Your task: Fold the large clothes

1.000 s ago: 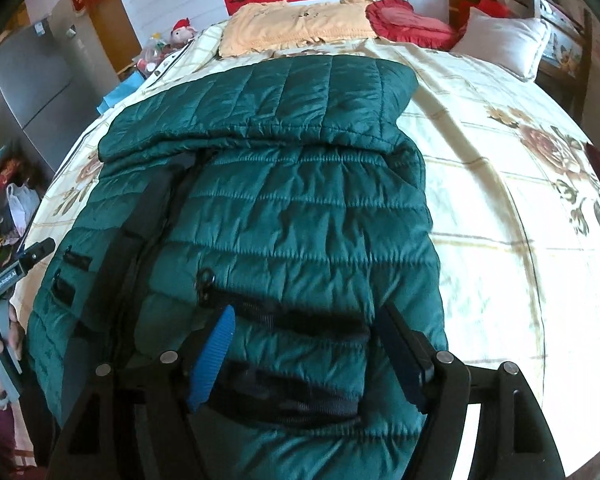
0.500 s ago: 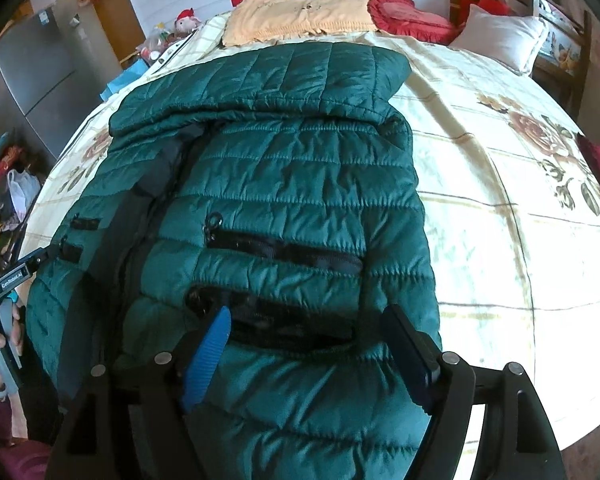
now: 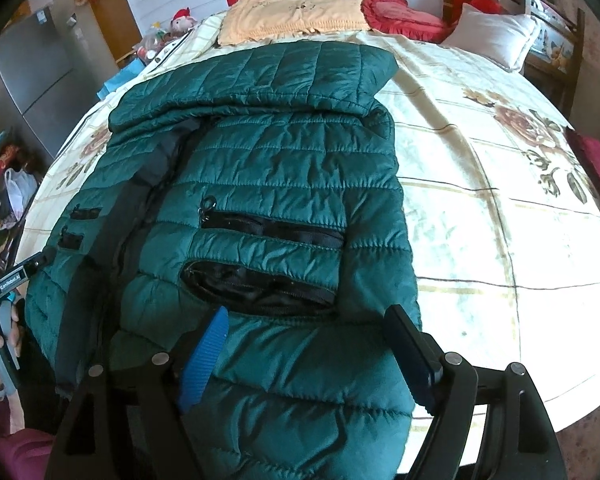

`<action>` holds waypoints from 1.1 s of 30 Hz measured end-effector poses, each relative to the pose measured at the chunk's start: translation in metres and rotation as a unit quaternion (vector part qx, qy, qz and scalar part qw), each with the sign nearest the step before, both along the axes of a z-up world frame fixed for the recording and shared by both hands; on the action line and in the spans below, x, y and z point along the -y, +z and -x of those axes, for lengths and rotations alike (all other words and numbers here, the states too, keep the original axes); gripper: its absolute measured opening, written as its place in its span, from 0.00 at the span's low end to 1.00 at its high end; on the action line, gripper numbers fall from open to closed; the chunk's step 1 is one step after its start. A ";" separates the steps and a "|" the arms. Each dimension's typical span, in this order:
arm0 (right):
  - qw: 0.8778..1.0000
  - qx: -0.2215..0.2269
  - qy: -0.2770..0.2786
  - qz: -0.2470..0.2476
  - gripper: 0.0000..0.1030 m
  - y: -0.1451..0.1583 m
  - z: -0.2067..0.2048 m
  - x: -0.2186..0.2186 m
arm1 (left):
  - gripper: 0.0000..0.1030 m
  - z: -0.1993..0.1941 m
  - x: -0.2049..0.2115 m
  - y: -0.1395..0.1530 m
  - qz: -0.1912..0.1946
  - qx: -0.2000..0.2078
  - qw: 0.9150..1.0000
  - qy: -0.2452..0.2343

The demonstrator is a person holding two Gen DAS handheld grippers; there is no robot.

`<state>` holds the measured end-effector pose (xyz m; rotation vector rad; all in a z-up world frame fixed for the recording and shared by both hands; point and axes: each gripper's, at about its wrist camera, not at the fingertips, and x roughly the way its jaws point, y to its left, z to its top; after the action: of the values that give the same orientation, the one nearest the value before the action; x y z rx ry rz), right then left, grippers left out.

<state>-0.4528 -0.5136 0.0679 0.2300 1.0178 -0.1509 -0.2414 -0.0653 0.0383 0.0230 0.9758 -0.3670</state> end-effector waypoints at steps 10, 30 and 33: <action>1.000 -0.013 -0.018 -0.003 0.79 -0.002 0.017 0.015 | 0.76 0.006 -0.006 -0.002 0.014 -0.015 1.000 -0.010; 0.996 -0.051 -0.010 -0.068 0.83 -0.026 0.035 0.024 | 0.76 0.006 -0.031 -0.009 0.057 -0.071 0.996 -0.020; 0.994 -0.057 -0.001 -0.088 0.84 -0.030 0.035 0.022 | 0.76 0.009 -0.030 -0.010 0.053 -0.074 0.995 -0.029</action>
<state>-0.4879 -0.5353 0.0378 0.3871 1.1467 -0.0771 -0.2507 -0.0352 0.0288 -0.0730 1.1035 -0.4785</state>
